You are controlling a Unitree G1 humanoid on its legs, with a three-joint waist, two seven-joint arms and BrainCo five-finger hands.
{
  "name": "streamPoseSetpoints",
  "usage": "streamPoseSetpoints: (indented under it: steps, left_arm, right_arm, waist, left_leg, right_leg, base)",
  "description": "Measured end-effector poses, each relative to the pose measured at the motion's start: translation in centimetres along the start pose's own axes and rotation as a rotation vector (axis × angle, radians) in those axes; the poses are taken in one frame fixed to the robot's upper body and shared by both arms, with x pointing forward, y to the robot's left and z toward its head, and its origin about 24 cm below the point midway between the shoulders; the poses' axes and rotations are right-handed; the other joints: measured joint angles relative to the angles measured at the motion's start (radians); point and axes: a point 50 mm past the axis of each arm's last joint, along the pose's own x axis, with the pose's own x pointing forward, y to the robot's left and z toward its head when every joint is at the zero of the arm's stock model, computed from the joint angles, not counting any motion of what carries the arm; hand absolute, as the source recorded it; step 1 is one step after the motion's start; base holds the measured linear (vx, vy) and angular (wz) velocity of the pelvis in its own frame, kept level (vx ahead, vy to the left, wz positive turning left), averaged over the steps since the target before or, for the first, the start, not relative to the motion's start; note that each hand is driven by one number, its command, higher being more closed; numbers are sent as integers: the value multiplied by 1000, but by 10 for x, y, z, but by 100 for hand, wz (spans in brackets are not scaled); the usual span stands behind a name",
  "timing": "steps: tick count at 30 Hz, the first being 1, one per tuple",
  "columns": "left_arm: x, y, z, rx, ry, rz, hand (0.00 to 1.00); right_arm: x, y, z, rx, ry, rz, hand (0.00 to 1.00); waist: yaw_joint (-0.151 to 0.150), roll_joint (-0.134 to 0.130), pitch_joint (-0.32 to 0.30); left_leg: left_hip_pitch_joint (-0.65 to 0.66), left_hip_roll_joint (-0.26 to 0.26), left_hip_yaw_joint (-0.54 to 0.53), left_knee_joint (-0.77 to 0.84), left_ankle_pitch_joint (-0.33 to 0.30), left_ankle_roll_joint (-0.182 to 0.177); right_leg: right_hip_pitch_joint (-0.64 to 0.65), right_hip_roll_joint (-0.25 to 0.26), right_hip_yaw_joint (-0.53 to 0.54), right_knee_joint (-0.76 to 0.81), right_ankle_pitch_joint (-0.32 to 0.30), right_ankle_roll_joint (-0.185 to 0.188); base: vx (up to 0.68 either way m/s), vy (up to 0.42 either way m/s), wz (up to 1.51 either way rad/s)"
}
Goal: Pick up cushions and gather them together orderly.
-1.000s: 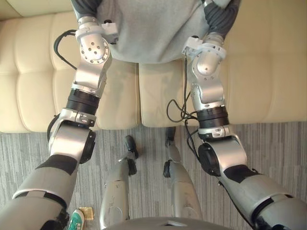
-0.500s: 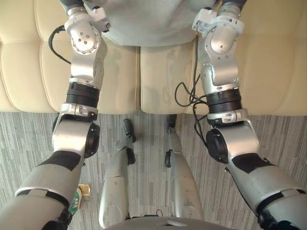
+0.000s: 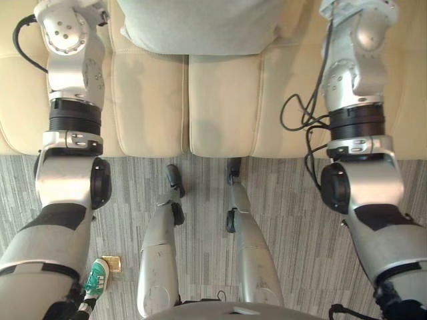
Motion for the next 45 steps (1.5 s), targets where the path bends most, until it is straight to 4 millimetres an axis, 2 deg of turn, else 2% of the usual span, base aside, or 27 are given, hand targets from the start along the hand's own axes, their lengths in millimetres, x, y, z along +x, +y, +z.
streamPoseSetpoints:
  steps: [6,7,9,10,13,14,16,17,18,19,20,22,23,25,26,27,30,33,36,39,43,45]
  left_arm:
    - [-3,8,-12,-74,64,-8,0]
    - [-5,13,-14,-78,65,-6,0]
    - [-9,21,-17,-62,61,-6,0]
    - [-11,26,-21,-54,63,-4,0]
    - [-30,47,-34,-40,65,5,0]
    - [-41,57,-41,-25,78,12,0]
    - [-71,81,-63,6,137,38,0]
    - [-93,95,-80,17,197,56,0]
    - [-111,103,-92,20,244,70,0]
    - [-157,120,-119,41,375,91,0]
    - [-171,125,-126,48,416,95,0]
    - [-252,151,-155,109,654,116,0]
    - [-267,156,-159,123,699,120,0]
    - [-322,170,-172,173,882,139,0]
    - [-358,179,-179,204,1009,159,0]
    - [-374,182,-181,217,1067,170,0]
    - [-445,193,-184,238,1332,245,0]
    - [-490,200,-178,269,1499,292,0]
    - [-520,203,-170,305,1616,308,0]
    - [-532,209,-165,348,1673,295,0]
    - [-535,209,-165,354,1692,296,0]
    - [-533,209,-166,357,1687,290,0]
  right_arm:
    - [7,-12,5,67,25,-32,0]
    - [8,-15,7,71,20,-36,0]
    - [7,-21,7,61,16,-37,0]
    - [3,-27,6,64,10,-38,0]
    - [-25,-61,-7,39,11,-58,0]
    - [-39,-80,-18,16,41,-88,0]
    - [-77,-116,-46,-45,139,-156,0]
    - [-106,-138,-63,-100,210,-197,0]
    - [-127,-151,-72,-131,257,-222,0]
    - [-176,-174,-88,-207,373,-262,0]
    - [-189,-179,-90,-234,405,-259,0]
    - [-261,-198,-106,-359,606,-251,0]
    - [-274,-201,-108,-376,648,-250,0]
    - [-318,-208,-114,-426,790,-240,0]
    - [-345,-212,-119,-456,892,-231,0]
    - [-356,-214,-122,-468,936,-231,0]
    - [-408,-225,-131,-517,1151,-263,0]
    - [-443,-232,-132,-538,1285,-303,0]
    - [-474,-239,-129,-563,1420,-322,0]
    - [-501,-245,-126,-596,1555,-333,0]
    - [-510,-247,-124,-620,1607,-332,0]
    - [-511,-246,-126,-619,1620,-326,0]
  waist:
    - [1,0,0]
    - [1,-1,0]
    - [-1,-1,0]
    - [-1,-1,0]
    - [-4,-1,-1]
    - [-7,-1,-1]
    - [-13,-1,-1]
    - [-14,-1,-1]
    - [-17,-1,-2]
    - [-22,-3,-6]
    - [-22,-4,-11]
    - [-24,-25,-59]
    - [-22,-29,-66]
    - [-15,-32,-112]
    - [-13,-30,-140]
    - [-13,-28,-153]
    - [-10,-15,-217]
    - [-8,-4,-265]
    - [-4,5,-299]
    - [-2,3,-323]
    - [1,2,-320]
    - [-2,-2,-315]
  left_leg:
    - [37,7,0,13,-14,10]
    - [44,9,1,13,-13,9]
    - [52,13,2,14,-11,6]
    - [57,14,1,13,-6,0]
    - [79,17,0,12,-7,-4]
    - [89,17,0,12,-10,-6]
    - [132,21,3,12,-25,-10]
    - [169,22,3,10,-36,-12]
    - [195,22,4,10,-45,-13]
    - [252,22,4,5,-63,-16]
    - [266,22,4,4,-70,-17]
    - [336,14,20,-39,-78,-19]
    - [355,13,25,-50,-77,-21]
    - [408,11,32,-80,-74,-26]
    - [448,7,33,-97,-72,-29]
    - [466,6,34,-102,-71,-29]
    - [558,3,38,-134,-77,-38]
    - [636,3,51,-149,-93,-47]
    - [704,0,62,-164,-109,-49]
    - [745,-4,73,-174,-119,-50]
    - [786,-7,116,-174,-127,-48]
    - [785,2,130,-150,-136,-43]
  right_leg:
    - [46,3,2,0,2,4]
    - [53,4,1,0,-11,19]
    - [60,8,2,0,-21,20]
    - [66,9,1,-1,-23,18]
    - [85,14,-2,0,-28,8]
    - [95,15,-4,0,-17,-5]
    - [132,20,-3,0,-19,-2]
    - [167,23,-1,0,-27,2]
    - [193,24,1,0,-38,-2]
    - [250,25,2,-1,-64,-13]
    - [261,25,2,-1,-73,-14]
    - [306,22,5,-1,-110,-27]
    - [318,22,5,-1,-114,-30]
    - [353,23,3,-1,-129,-36]
    - [383,24,3,-1,-140,-37]
    - [399,24,1,-1,-145,-38]
    - [476,25,-7,-1,-175,-36]
    - [542,24,-21,-1,-197,-34]
    - [598,23,-19,-1,-213,-28]
    - [630,23,-2,-1,-219,-20]
    - [620,25,32,53,-218,-13]
    - [593,29,9,107,-222,-10]
  base:
    - [-71,-29,-1]
    - [-65,-50,-1]
    - [-45,-58,-2]
    - [-38,-69,-1]
    - [-10,-60,-2]
    - [17,-39,-8]
    - [30,-21,-13]
    - [37,-12,-13]
    - [81,-16,-11]
    - [73,-11,-7]
    - [104,-24,-6]
    - [81,-32,-6]
    - [55,-28,-7]
    - [77,-39,-7]
    - [101,-38,-6]
    - [89,-20,-5]
    - [88,7,-1]
    - [97,33,-7]
    - [70,34,-8]
    - [49,33,-13]
    - [5,33,-31]
    - [-93,15,-30]
